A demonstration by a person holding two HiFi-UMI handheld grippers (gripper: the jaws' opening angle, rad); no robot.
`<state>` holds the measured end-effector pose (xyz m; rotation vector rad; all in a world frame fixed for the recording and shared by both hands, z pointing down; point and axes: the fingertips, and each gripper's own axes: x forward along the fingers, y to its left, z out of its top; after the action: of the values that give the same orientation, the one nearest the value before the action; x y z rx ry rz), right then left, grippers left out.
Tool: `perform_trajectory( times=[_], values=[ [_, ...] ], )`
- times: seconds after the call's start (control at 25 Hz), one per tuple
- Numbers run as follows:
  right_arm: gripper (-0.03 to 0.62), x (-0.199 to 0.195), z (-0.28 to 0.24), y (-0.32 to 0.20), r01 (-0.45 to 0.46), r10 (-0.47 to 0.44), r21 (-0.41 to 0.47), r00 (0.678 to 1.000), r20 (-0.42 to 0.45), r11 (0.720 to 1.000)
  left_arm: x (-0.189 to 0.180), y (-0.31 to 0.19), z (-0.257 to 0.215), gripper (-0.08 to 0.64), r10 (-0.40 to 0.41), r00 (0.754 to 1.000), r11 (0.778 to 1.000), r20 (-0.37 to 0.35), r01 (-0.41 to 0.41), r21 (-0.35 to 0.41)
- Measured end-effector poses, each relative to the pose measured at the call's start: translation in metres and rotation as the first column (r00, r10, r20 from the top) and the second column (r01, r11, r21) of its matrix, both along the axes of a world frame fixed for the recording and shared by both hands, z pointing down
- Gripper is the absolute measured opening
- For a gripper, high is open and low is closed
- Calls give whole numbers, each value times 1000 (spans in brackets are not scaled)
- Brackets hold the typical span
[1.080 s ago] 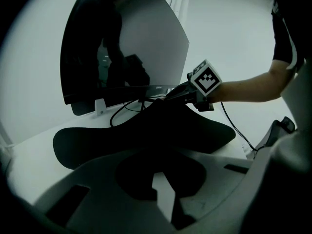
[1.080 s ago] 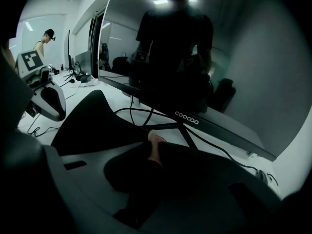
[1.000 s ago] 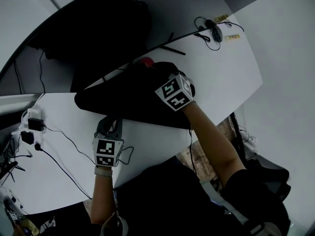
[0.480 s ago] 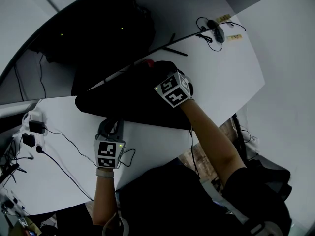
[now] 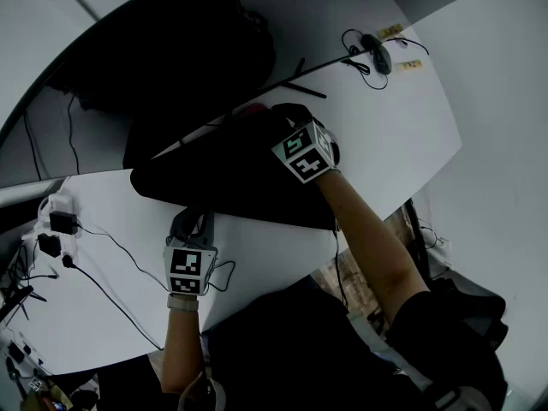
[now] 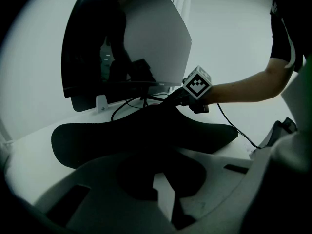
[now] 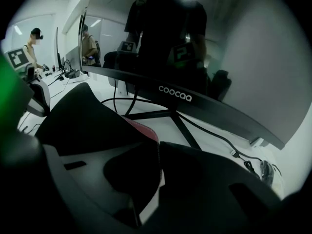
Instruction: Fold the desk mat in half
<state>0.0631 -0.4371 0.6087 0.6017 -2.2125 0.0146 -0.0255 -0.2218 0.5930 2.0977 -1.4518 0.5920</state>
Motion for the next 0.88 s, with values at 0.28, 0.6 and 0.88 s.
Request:
perform_trajectory(
  times=[0.28, 0.6, 0.88],
  values=[
    [52, 1, -5, -9, -16, 15, 43, 1000, 6, 999, 1, -6, -5, 2, 7, 1000, 1000, 1, -7, 17],
    [51, 1, -7, -29, -41, 42, 81, 999, -2, 996, 1, -4, -1, 2, 6, 1000, 1000, 0, -6, 8],
    [52, 2, 3, -30, -49, 50, 58, 999, -14, 997, 1, -5, 1, 2, 11, 1000, 1000, 1, -11, 0]
  ],
)
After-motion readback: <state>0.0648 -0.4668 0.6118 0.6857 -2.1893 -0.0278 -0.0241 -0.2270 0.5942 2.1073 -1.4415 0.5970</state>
